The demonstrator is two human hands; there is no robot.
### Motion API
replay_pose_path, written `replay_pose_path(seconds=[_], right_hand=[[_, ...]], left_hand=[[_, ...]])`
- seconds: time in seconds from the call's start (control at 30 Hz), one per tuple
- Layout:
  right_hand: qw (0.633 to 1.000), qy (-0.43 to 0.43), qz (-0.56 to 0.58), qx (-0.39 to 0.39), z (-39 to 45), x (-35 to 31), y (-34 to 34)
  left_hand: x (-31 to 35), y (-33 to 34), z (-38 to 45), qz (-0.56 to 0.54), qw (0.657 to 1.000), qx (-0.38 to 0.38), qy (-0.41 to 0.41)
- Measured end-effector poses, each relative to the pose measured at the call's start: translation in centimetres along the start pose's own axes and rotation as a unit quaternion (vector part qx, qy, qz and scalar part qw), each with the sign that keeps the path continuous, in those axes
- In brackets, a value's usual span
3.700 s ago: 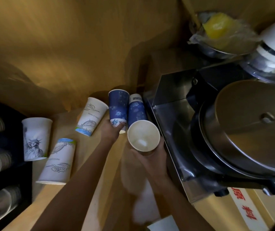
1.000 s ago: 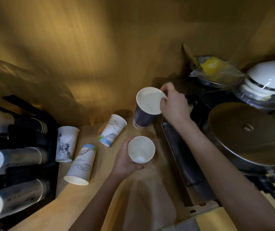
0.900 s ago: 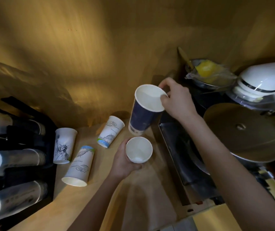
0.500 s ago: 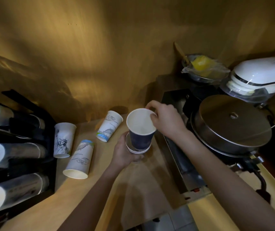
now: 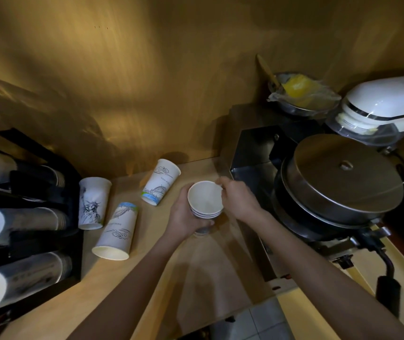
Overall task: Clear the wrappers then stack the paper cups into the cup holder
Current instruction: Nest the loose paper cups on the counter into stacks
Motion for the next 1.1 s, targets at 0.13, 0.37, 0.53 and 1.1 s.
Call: replay_pose_path(seconds=[0.13,0.37,0.53,1.1], right_hand=[[0.999,0.017,0.003,0.028,0.7,1.3,-1.3],[0.997,0.035,-0.064,0.006,0.8,2.7,-2.0],[0.997,0.043,-0.07,-0.005,0.9,3.2,-2.1],[0.977,-0.092,-0.189,0.043,5.6,-2.9,-3.1]], left_hand=[[2.4,1.3,1.0,0.009,0.999,-0.01,0.033],[4.0,4.1,1.5,0.025,0.999,-0.001,0.039],[3.8,4.9,1.8,0.042,0.998,-0.026,0.036],[-0.1,-4.8,1.1,0.249,0.967,-0.009,-0.059]])
Point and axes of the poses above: each hand's wrist, its own z-axis towards the middle knuckle, its own y-axis out of the palm, x = y × z, the point moved 4 cm from there along z, towards the middle knuckle, and after that the axes turned 2 degrees about -y, right-handed, at the moved point
